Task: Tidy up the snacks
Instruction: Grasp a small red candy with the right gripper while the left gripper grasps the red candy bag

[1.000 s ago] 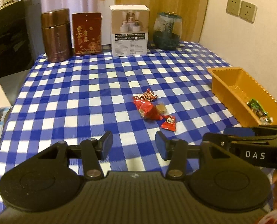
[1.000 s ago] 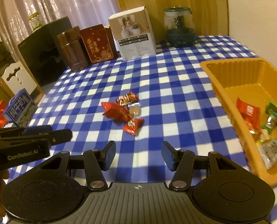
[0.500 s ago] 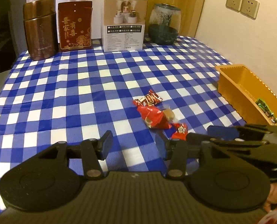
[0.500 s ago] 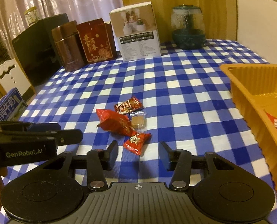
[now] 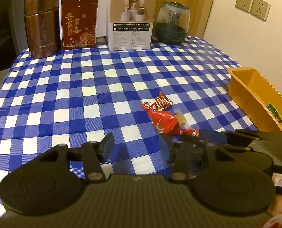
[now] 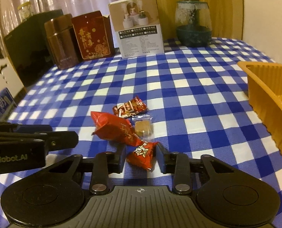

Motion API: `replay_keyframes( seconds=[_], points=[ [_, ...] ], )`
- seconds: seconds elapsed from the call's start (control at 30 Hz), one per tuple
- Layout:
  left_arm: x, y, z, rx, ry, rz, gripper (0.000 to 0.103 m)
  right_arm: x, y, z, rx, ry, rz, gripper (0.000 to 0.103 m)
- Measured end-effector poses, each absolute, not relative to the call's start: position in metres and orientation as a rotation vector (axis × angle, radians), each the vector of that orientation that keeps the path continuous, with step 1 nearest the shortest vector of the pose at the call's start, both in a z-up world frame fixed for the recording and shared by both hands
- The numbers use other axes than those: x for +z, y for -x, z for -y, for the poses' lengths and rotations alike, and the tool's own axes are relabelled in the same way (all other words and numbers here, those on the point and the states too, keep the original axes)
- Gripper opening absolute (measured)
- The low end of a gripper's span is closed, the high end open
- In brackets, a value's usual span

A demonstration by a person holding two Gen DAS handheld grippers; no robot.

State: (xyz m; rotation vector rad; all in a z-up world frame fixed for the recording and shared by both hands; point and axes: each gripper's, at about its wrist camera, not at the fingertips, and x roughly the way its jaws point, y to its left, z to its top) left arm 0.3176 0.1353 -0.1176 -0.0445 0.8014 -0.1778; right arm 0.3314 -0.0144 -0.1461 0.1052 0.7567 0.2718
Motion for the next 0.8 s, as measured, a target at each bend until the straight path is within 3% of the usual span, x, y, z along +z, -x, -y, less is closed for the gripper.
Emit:
replay_keyframes(
  seconds=[0.2, 0.4, 0.8],
  points=[
    [-0.122, -0.321, -0.130, -0.219, 0.045, -0.794, 0.051, -0.144, -0.329, 0.023, 0.271, -0.104, -0.746, 0.019],
    [-0.127, -0.326, -0.115, -0.268, -0.003, -0.757, 0.060, -0.131, -0.319, 0.049, 0.258, -0.106, -0.732, 0.019],
    [-0.147, -0.352, -0.099, -0.322, -0.034, -0.709, 0.057, -0.136, -0.300, 0.093, 0.211, -0.132, -0.755, 0.019]
  ],
)
